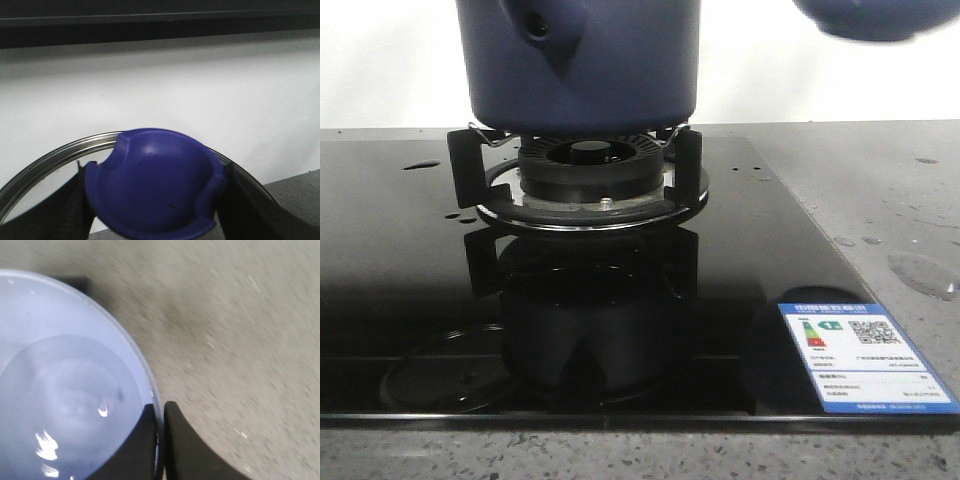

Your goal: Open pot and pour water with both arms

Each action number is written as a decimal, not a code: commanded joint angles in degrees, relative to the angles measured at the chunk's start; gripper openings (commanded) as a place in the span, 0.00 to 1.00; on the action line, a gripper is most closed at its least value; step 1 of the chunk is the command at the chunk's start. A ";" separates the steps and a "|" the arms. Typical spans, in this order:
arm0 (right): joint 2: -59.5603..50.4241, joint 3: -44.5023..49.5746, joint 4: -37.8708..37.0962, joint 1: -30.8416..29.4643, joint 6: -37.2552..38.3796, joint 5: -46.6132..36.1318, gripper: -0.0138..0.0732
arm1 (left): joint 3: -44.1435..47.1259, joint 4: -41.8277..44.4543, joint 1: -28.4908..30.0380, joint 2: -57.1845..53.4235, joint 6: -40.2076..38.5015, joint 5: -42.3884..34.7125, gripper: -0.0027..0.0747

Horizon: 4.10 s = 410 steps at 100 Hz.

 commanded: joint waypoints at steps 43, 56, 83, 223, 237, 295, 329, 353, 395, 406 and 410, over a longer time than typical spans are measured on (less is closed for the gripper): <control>14.10 -29.52 3.52 17.12 -0.68 -4.28 0.10 | -2.29 -2.14 0.07 -2.53 -0.52 -5.83 0.50; 16.17 -30.52 3.28 21.60 -2.31 -12.68 0.10 | -2.29 -2.14 0.07 -2.53 -0.52 -7.02 0.50; 16.22 -24.46 0.89 25.04 -5.70 -31.67 0.11 | -2.29 -2.14 0.07 -2.53 -0.52 -8.56 0.50; 4.67 28.03 -4.48 31.75 -10.74 -116.52 0.10 | -2.29 -2.14 0.07 -2.53 -0.52 -8.56 0.50; 6.48 30.32 -4.97 31.75 -10.74 -124.55 0.11 | -2.29 -2.14 0.07 -2.53 -0.52 -8.46 0.50; 8.19 29.81 -6.40 31.75 -10.74 -133.87 0.11 | -2.29 -2.14 0.07 -2.53 -0.52 -8.35 0.50; 8.19 29.81 -6.40 31.75 -10.74 -133.87 0.11 | -2.29 -2.14 0.07 -2.53 -0.52 -8.35 0.50; 7.59 29.81 -6.40 31.75 -10.74 -131.74 0.11 | -2.29 -2.14 0.07 -2.53 -0.52 -8.28 0.50; -6.84 15.62 -1.16 22.63 -10.74 -71.24 0.11 | -2.29 -4.23 0.07 -2.53 -0.52 11.41 0.50; -7.99 8.33 -1.16 16.27 -10.74 -48.71 0.11 | -2.29 -5.87 -0.04 -2.53 -0.52 15.05 0.50; -7.99 5.98 -1.16 14.06 -10.13 -40.03 0.11 | -2.29 -6.31 -0.04 -2.53 -0.52 16.47 0.50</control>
